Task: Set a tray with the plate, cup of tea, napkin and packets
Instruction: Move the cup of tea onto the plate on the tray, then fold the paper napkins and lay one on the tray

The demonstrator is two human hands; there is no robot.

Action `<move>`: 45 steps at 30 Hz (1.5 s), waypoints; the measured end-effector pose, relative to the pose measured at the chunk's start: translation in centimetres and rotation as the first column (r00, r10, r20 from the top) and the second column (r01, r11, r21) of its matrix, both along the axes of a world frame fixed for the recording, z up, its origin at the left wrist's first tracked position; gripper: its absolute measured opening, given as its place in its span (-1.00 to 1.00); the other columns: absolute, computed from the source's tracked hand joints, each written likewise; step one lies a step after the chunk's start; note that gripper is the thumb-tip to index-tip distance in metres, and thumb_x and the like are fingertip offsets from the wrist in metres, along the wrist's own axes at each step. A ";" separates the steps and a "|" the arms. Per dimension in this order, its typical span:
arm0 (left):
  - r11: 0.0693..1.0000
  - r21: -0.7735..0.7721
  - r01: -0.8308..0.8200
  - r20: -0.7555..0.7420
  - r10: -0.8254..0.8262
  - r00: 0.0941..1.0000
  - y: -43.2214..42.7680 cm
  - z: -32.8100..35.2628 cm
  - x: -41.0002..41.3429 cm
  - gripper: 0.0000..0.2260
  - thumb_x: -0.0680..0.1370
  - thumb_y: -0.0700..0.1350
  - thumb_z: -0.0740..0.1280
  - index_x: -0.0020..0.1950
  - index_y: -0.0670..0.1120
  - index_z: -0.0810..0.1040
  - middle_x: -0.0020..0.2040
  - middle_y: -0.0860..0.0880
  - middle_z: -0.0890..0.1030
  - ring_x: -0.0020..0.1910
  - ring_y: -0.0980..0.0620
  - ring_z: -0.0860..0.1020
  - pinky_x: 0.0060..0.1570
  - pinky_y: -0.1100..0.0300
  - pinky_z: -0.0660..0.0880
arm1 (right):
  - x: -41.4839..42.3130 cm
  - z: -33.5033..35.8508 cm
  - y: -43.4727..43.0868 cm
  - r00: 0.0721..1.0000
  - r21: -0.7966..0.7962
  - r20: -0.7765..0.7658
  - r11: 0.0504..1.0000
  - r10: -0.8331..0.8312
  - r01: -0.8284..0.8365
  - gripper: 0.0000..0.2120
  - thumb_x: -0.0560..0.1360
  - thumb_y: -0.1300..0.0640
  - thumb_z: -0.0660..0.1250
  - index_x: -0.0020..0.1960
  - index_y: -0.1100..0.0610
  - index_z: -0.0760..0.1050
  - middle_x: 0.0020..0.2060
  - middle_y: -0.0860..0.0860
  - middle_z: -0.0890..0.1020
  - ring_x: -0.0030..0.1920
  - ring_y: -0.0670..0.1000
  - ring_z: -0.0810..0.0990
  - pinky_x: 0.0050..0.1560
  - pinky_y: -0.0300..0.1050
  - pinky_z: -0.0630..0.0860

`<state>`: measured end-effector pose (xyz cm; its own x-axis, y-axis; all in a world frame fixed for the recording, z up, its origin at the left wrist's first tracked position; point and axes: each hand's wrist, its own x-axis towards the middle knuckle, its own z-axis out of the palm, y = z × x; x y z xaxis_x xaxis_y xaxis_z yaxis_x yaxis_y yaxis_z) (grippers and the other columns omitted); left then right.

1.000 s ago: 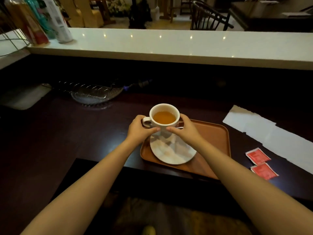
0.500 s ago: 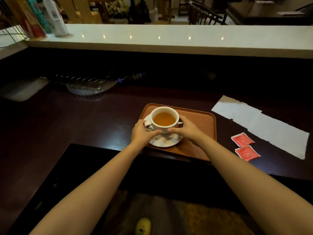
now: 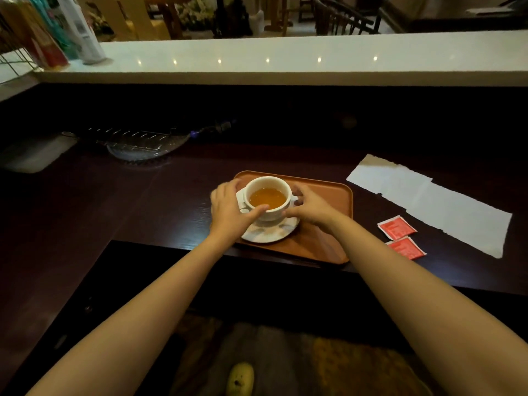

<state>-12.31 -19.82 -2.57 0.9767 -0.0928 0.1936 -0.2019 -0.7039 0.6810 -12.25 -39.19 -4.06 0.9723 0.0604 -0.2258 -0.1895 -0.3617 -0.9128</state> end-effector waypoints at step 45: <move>0.843 -0.331 0.425 -0.204 -0.503 0.840 -37.1 -4.0 -6.0 -0.84 0.52 -0.19 0.23 -0.18 -0.16 0.59 -0.29 -0.13 0.59 -0.30 -0.15 0.53 -0.24 0.05 0.45 | -13.5 1.9 -36.2 0.976 -0.707 0.153 0.673 -0.154 0.217 -0.76 0.41 0.12 0.35 0.07 -0.02 0.53 0.07 -0.09 0.55 0.22 0.02 0.34 0.24 0.01 0.19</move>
